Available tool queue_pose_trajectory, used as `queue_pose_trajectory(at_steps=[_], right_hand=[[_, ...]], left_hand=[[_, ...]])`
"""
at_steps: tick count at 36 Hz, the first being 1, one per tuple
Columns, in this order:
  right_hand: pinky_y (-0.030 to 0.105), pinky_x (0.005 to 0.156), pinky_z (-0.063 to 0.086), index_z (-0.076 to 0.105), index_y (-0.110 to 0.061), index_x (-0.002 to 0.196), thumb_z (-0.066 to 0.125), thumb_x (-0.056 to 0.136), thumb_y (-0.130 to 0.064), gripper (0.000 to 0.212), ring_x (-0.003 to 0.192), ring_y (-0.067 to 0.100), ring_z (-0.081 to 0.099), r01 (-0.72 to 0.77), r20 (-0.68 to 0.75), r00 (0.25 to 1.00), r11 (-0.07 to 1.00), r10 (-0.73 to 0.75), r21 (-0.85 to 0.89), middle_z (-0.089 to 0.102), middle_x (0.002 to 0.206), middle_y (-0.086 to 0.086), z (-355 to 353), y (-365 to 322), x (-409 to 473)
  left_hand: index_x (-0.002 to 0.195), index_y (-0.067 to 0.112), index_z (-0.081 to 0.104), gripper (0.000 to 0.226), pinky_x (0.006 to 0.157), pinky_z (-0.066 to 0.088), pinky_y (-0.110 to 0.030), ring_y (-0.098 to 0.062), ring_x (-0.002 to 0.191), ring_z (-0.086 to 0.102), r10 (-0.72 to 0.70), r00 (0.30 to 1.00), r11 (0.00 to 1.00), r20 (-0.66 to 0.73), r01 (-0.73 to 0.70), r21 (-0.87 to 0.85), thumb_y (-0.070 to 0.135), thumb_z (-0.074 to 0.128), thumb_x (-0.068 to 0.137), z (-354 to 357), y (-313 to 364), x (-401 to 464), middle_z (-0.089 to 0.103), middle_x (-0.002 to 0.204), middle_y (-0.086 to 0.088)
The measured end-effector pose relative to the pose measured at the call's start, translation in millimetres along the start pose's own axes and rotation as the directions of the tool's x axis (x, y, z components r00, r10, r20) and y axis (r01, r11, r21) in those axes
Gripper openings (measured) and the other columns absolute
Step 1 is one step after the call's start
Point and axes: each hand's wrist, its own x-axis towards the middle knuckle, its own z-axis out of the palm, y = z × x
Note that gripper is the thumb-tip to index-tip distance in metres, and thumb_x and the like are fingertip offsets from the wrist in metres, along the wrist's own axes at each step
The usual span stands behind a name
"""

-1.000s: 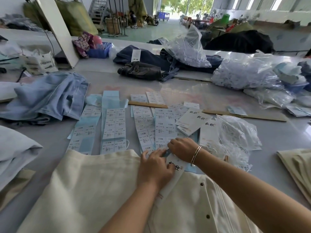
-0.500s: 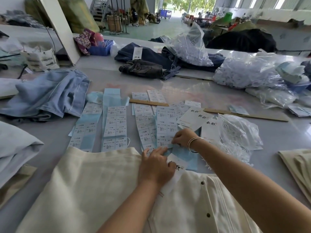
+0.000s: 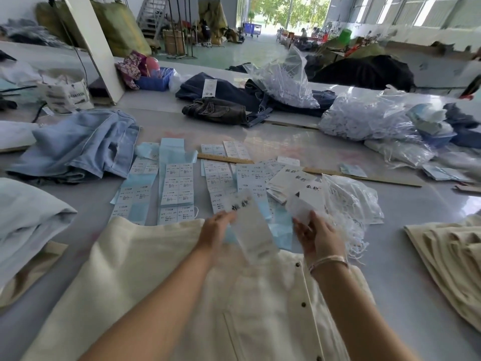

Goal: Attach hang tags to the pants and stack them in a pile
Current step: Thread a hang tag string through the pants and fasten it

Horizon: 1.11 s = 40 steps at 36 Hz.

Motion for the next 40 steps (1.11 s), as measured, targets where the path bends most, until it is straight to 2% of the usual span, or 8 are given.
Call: queue_pose_trajectory(at_steps=[4, 9, 12, 15, 19, 27, 33, 40], right_hand=[[0.027, 0.058, 0.058, 0.061, -0.002, 0.086, 0.049, 0.096, -0.003, 0.016, 0.065, 0.02, 0.072, 0.071, 0.041, 0.997, 0.997, -0.071, -0.009, 0.072, 0.069, 0.011, -20.4, 27.9, -38.5], [0.021, 0.075, 0.055, 0.079, -0.016, 0.079, 0.056, 0.09, -0.008, 0.026, 0.087, 0.015, 0.07, 0.338, 0.229, 0.934, 0.89, -0.276, -0.307, 0.074, 0.088, 0.002, -39.4, 66.3, -67.1], [0.022, 0.091, 0.047, 0.074, -0.019, 0.097, 0.059, 0.09, -0.013, 0.017, 0.103, 0.01, 0.063, 0.642, 0.439, 0.766, 0.508, -0.47, -0.575, 0.068, 0.102, -0.013, -51.3, 79.8, -76.7], [0.004, 0.087, 0.041, 0.074, -0.012, 0.102, 0.061, 0.088, -0.008, 0.019, 0.102, -0.008, 0.057, 0.791, 0.608, 0.558, 0.14, -0.565, -0.595, 0.066, 0.107, -0.009, -56.0, 88.0, -86.4], [0.021, 0.077, 0.053, 0.073, -0.005, 0.103, 0.065, 0.082, -0.003, 0.022, 0.091, 0.01, 0.065, 0.88, 0.83, 0.425, -0.05, -0.361, -0.472, 0.067, 0.105, 0.009, -49.8, 95.7, -96.9], [0.025, 0.06, 0.053, 0.074, -0.011, 0.099, 0.065, 0.084, -0.014, 0.018, 0.077, 0.017, 0.067, 0.885, 0.887, 0.394, -0.162, -0.242, -0.437, 0.067, 0.099, 0.005, -48.7, 99.5, -98.4], [0.028, 0.068, 0.055, 0.074, -0.018, 0.094, 0.064, 0.084, -0.022, 0.015, 0.076, 0.026, 0.062, 0.866, 0.913, 0.363, -0.293, -0.187, -0.405, 0.066, 0.09, 0.002, -49.3, 101.8, -94.7], [0.025, 0.076, 0.034, 0.072, -0.032, 0.096, 0.053, 0.082, -0.04, 0.025, 0.086, 0.017, 0.059, 0.799, 0.919, 0.366, -0.457, -0.146, -0.391, 0.065, 0.095, -0.009, -46.9, 98.0, -103.1]], left_hand=[[0.094, 0.015, 0.067, 0.022, 0.083, 0.05, -0.035, -0.019, 0.089, 0.065, 0.053, 0.999, 0.998, -0.007, -0.053, -0.016, 0.024, 0.047, 0.1, -16.3, 5.2, -25.8, 0.073, 0.093, -0.003], [0.089, 0.017, 0.058, 0.019, 0.079, 0.047, -0.031, -0.025, 0.084, 0.058, 0.115, 0.989, 0.98, -0.093, -0.097, 0.176, 0.019, 0.044, 0.101, -22.6, -23.5, -69.7, 0.064, 0.083, -0.003], [0.098, 0.008, 0.062, 0.022, 0.09, 0.048, -0.045, -0.035, 0.099, 0.062, 0.018, 0.995, 0.99, -0.097, -0.004, 0.139, 0.016, 0.042, 0.102, -20.3, -39.2, -83.3, 0.067, 0.101, -0.018], [0.099, 0.005, 0.063, 0.024, 0.089, 0.048, -0.044, -0.036, 0.1, 0.062, -0.023, 0.993, 0.992, -0.12, 0.038, 0.124, 0.014, 0.041, 0.101, -17.9, -49.0, -90.3, 0.068, 0.102, -0.017], [0.104, 0.004, 0.063, 0.025, 0.093, 0.049, -0.048, -0.036, 0.102, 0.062, -0.014, 0.99, 0.991, -0.139, 0.032, 0.127, 0.013, 0.041, 0.1, -18.9, -43.4, -87.5, 0.067, 0.107, -0.02], [0.094, 0.011, 0.059, 0.023, 0.076, 0.051, -0.036, -0.03, 0.087, 0.064, 0.026, 0.994, 0.996, -0.104, -0.017, 0.089, 0.015, 0.038, 0.103, -20.2, -42.5, -94.5, 0.068, 0.1, -0.018], [0.091, 0.016, 0.061, 0.013, 0.083, 0.052, -0.041, -0.027, 0.088, 0.066, 0.001, 0.996, 0.999, -0.084, 0.002, 0.042, 0.016, 0.051, 0.098, -20.5, -41.5, -95.4, 0.07, 0.096, -0.01], [0.095, 0.011, 0.069, 0.019, 0.079, 0.056, -0.036, -0.028, 0.086, 0.068, -0.074, 0.992, 0.993, -0.1, 0.082, 0.081, 0.004, 0.073, 0.079, -15.0, -38.5, -88.7, 0.072, 0.093, -0.01]])
